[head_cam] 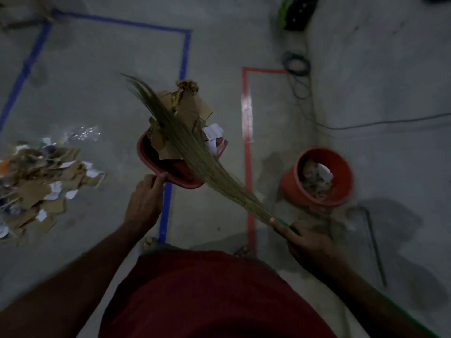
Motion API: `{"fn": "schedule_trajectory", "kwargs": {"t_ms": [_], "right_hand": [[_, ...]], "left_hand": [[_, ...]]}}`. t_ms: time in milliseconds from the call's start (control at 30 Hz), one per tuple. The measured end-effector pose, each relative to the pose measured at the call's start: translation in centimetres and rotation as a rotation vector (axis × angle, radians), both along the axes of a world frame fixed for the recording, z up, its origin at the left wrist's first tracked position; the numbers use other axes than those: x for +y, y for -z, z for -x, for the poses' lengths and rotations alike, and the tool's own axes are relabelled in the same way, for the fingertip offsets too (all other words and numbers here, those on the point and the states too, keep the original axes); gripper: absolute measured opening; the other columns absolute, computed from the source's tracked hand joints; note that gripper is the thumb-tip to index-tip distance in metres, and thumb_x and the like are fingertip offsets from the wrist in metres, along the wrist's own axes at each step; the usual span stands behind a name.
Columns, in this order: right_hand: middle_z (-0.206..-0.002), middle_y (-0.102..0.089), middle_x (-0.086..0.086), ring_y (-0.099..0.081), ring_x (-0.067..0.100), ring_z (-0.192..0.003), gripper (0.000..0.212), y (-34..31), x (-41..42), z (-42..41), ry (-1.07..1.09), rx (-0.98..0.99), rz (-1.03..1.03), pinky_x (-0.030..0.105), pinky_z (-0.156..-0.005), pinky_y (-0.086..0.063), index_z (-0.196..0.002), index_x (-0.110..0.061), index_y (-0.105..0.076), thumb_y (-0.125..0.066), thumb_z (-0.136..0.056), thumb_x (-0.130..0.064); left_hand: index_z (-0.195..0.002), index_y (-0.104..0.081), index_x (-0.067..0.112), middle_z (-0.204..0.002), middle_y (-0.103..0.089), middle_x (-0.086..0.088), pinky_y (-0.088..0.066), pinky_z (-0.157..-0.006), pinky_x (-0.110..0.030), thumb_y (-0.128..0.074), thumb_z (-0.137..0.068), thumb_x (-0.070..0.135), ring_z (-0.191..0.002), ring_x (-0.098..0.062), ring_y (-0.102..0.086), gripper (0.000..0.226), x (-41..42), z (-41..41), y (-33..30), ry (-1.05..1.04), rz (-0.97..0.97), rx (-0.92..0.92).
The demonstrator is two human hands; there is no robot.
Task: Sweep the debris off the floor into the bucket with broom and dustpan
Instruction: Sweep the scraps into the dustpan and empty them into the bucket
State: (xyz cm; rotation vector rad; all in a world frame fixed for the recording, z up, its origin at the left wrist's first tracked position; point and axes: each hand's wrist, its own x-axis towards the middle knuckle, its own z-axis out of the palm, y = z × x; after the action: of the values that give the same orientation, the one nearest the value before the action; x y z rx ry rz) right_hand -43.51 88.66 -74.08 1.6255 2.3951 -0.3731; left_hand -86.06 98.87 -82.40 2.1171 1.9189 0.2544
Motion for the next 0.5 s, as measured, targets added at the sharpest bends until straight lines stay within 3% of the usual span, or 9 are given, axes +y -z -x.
{"fn": "schedule_trajectory", "kwargs": {"t_ms": [67, 167, 333, 500], "right_hand": [[-0.092, -0.053, -0.002, -0.046, 0.016, -0.054, 0.066, -0.9, -2.0, -3.8, 0.069, -0.012, 0.020, 0.031, -0.040, -0.041, -0.156, -0.037, -0.024, -0.047, -0.096, -0.024], [-0.089, -0.053, -0.004, -0.035, 0.007, -0.052, 0.081, -2.3, -4.9, -9.0, 0.187, 0.018, 0.018, 0.018, -0.043, -0.024, -0.151, -0.031, -0.041, -0.075, -0.078, -0.017], [-0.082, -0.050, -0.005, -0.041, 0.009, -0.046, 0.089, -2.4, -9.8, -16.1, 0.410, 0.012, 0.100, 0.022, -0.033, -0.035, -0.156, -0.037, -0.026, -0.074, -0.083, -0.020], [-0.086, -0.049, -0.005, -0.037, 0.007, -0.050, 0.093, -1.8, -13.3, -20.7, 0.592, 0.013, 0.188, 0.019, -0.036, -0.026, -0.156, -0.038, -0.023, -0.074, -0.082, -0.017]], "left_hand": [[-0.136, -0.051, 0.010, -0.113, -0.054, -0.019, -0.050, -0.066, -0.045, -0.064, -0.091, 0.004, -0.090, -0.037, -0.054, 0.047, 0.8, -5.0, 0.1, 0.066, 0.000, -0.012], [-0.137, -0.050, 0.010, -0.113, -0.055, -0.019, -0.048, -0.065, -0.043, -0.061, -0.094, 0.006, -0.091, -0.036, -0.054, 0.045, 2.2, -12.5, 0.5, 0.192, -0.005, -0.024], [-0.139, -0.047, 0.010, -0.116, -0.054, -0.020, -0.049, -0.067, -0.042, -0.064, -0.092, 0.006, -0.092, -0.035, -0.054, 0.050, 4.2, -24.2, 1.2, 0.374, 0.039, -0.011], [-0.139, -0.045, 0.019, -0.118, -0.053, -0.015, -0.049, -0.069, -0.041, -0.063, -0.093, 0.012, -0.095, -0.033, -0.054, 0.050, 6.0, -33.4, 3.0, 0.540, 0.156, 0.025]]}}
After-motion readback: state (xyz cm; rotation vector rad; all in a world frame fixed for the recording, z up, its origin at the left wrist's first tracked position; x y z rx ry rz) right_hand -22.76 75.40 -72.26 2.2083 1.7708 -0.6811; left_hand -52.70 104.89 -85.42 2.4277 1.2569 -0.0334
